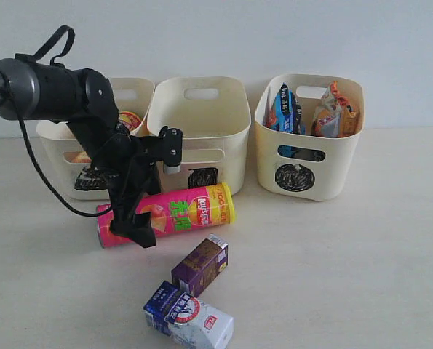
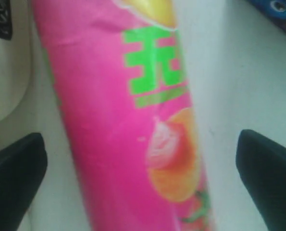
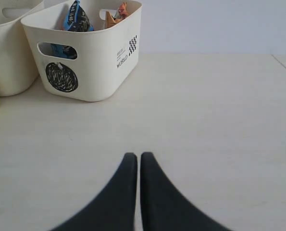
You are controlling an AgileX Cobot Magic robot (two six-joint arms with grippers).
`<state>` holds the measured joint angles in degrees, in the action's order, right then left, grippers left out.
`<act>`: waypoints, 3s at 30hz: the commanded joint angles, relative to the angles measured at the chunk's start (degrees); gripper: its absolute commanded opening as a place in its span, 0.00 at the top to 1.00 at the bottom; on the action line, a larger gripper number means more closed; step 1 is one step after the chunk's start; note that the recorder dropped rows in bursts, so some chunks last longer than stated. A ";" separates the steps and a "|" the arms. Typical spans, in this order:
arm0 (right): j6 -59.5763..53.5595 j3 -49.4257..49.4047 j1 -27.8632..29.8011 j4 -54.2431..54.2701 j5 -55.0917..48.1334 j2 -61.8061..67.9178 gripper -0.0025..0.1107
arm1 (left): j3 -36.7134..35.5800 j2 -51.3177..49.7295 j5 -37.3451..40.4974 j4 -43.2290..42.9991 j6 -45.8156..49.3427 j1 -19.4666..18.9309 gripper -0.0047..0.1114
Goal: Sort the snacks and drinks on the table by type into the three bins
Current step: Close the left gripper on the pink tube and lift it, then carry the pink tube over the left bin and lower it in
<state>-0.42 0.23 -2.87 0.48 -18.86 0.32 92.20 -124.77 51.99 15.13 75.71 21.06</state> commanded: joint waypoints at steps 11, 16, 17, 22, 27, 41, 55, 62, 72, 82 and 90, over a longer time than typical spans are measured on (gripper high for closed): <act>0.04 -0.23 0.01 0.05 0.39 -0.32 0.98 | -0.32 -2.59 -3.32 0.08 -2.89 0.29 0.42; 0.04 -0.23 0.01 0.05 0.39 -0.32 0.98 | -0.19 -2.39 -0.77 -0.06 -2.89 0.29 0.91; 0.04 -0.23 0.01 0.05 0.39 -0.32 0.98 | -0.19 -2.29 0.13 -0.53 -2.41 0.29 0.92; 0.04 -0.23 0.01 0.05 0.39 -0.32 0.98 | -0.19 -1.16 1.73 -3.25 -3.19 0.29 0.92; 0.04 -0.23 0.01 0.05 0.39 -0.32 0.98 | -0.19 1.69 2.42 -2.07 -3.27 0.29 0.92; 0.04 -0.23 0.01 0.05 0.39 -0.32 0.98 | -0.19 7.48 14.21 0.92 1.24 0.29 0.92; 0.04 -0.23 0.01 0.05 0.39 -0.32 0.98 | -0.19 17.63 12.18 4.77 -0.01 0.07 0.92; 0.04 -0.23 0.01 0.05 0.39 -0.32 0.98 | -0.19 21.53 2.11 4.43 -8.81 0.04 0.92; 0.04 -0.23 0.01 0.05 0.39 -0.32 0.98 | 2.90 21.99 -9.73 3.88 -28.47 -6.74 0.92; 0.04 -0.23 0.01 0.05 0.39 -0.32 0.98 | 7.04 17.68 -16.12 3.03 -43.65 -13.09 0.92; 0.04 -0.23 0.01 0.05 0.39 -0.32 0.98 | 17.61 8.58 -9.38 -4.00 -51.87 -13.49 0.92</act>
<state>-0.42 0.23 -2.87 0.48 -18.86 0.32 106.50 -113.73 40.17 13.21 27.03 7.76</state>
